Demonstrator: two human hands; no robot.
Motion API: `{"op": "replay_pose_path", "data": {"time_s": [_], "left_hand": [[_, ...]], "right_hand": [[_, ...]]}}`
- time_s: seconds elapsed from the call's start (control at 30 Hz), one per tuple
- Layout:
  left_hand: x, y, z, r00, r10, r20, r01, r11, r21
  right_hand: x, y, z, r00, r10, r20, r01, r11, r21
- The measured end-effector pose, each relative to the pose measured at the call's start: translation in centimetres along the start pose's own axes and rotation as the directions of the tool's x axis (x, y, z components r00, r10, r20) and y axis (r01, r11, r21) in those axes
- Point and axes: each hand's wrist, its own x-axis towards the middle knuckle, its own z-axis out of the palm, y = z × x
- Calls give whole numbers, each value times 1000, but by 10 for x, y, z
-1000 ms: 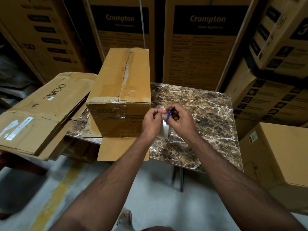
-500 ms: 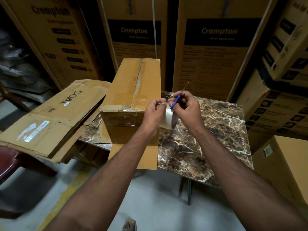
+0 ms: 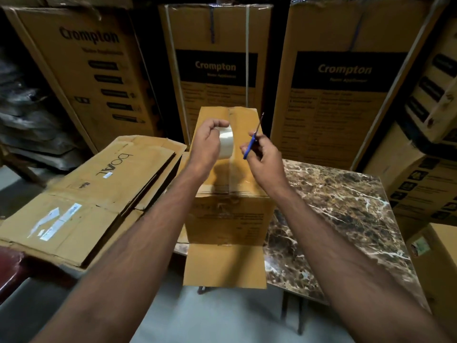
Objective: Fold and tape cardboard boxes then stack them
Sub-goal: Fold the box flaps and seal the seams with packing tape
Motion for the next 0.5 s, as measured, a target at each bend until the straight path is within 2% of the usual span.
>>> {"op": "replay_pose_path", "data": {"time_s": [0.1,0.2,0.27,0.33,0.37,0.43,0.5], "left_hand": [[20,-14,-15,998,53,32,-55,998,38],[48,-27,-27,981,148,128,-177,947,269],[60,-37,-33,969,186,161,-232,908,349],[67,-44,-41,958,273,88,-285,868,406],[70,-45,-46,948,315,30,-295,846,445],[83,-48,-58,923,382,-53,-289,775,562],[95,-58,-62,926,377,-24,-257,674,693]], "right_hand": [[12,-4,34,999,-34,-26,31,995,-95],[24,-4,58,998,-55,-41,49,989,-138],[23,0,69,989,-146,-5,141,968,-209],[16,8,77,965,-259,35,260,933,-248],[11,15,78,947,-317,45,316,901,-298],[0,37,73,925,-373,78,359,784,-506],[-14,61,63,929,-343,136,332,618,-713]]}}
